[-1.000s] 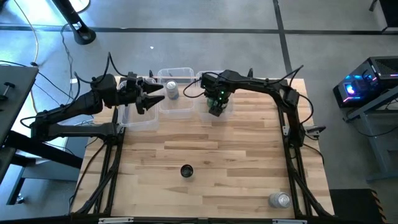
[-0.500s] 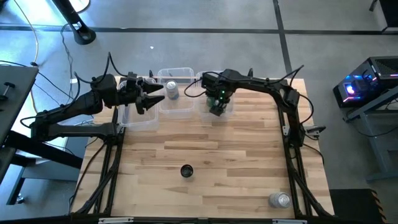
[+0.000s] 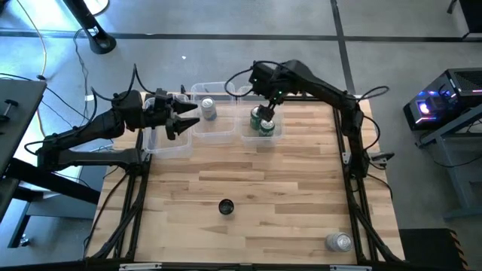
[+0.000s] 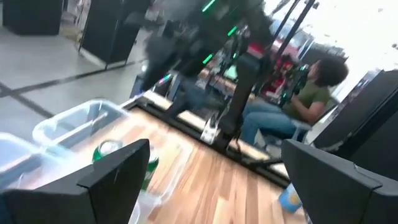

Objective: Sort soda cans
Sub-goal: Put the blue white soda can into the middle transparent bin

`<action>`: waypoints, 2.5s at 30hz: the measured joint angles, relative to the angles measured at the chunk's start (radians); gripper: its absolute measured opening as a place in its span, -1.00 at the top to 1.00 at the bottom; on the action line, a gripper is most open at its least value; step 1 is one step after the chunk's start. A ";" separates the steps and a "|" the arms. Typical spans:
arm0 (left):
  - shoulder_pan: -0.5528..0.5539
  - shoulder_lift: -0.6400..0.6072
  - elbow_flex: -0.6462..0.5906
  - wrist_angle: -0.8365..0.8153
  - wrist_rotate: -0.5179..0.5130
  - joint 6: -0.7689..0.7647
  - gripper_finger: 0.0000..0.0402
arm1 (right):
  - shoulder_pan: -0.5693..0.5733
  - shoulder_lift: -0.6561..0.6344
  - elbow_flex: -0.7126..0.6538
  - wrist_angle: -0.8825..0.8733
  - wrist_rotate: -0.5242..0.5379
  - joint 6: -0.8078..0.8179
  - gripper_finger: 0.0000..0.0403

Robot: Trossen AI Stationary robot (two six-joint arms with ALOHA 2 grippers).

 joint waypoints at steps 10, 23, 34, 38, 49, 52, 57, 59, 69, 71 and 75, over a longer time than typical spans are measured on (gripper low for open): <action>-0.002 0.000 0.000 -0.064 0.042 0.017 -0.78 | 0.356 -0.140 -0.142 0.021 -0.167 0.343 -0.82; -0.002 0.005 0.000 -0.056 0.147 0.016 -0.78 | 0.929 -0.182 -0.600 0.005 -0.395 1.124 -0.82; -0.002 0.005 0.000 -0.058 0.161 0.015 -0.78 | 1.128 -0.411 -0.845 0.200 -0.552 1.638 -0.82; -0.002 0.005 0.000 -0.059 0.162 0.015 -0.78 | 1.167 -0.482 -0.961 0.255 -0.578 1.769 -0.82; -0.002 0.005 0.000 -0.059 0.160 0.007 -0.78 | 1.242 -0.533 -1.178 0.555 -0.656 1.835 -0.82; -0.001 0.005 0.000 -0.059 0.159 0.003 -0.78 | 1.256 -0.533 -1.211 0.613 -0.660 1.834 -0.82; -0.001 0.005 0.000 -0.059 0.154 -0.003 -0.78 | 1.285 -0.533 -1.304 0.749 -0.687 1.878 -0.82; -0.001 0.005 0.000 -0.059 0.141 -0.004 -0.78 | 1.294 -0.532 -1.353 0.815 -0.687 1.904 -0.82; 0.000 0.005 0.000 -0.052 0.133 -0.039 -0.78 | 1.292 -0.532 -1.381 0.870 -0.643 1.862 -0.42; 0.000 0.005 0.000 -0.036 0.133 -0.046 -0.78 | 1.292 -0.532 -1.332 0.823 -0.670 1.811 -0.36; 0.000 0.005 0.000 0.011 0.132 -0.046 -0.78 | 1.262 -0.532 -1.210 0.670 -0.665 1.689 -0.36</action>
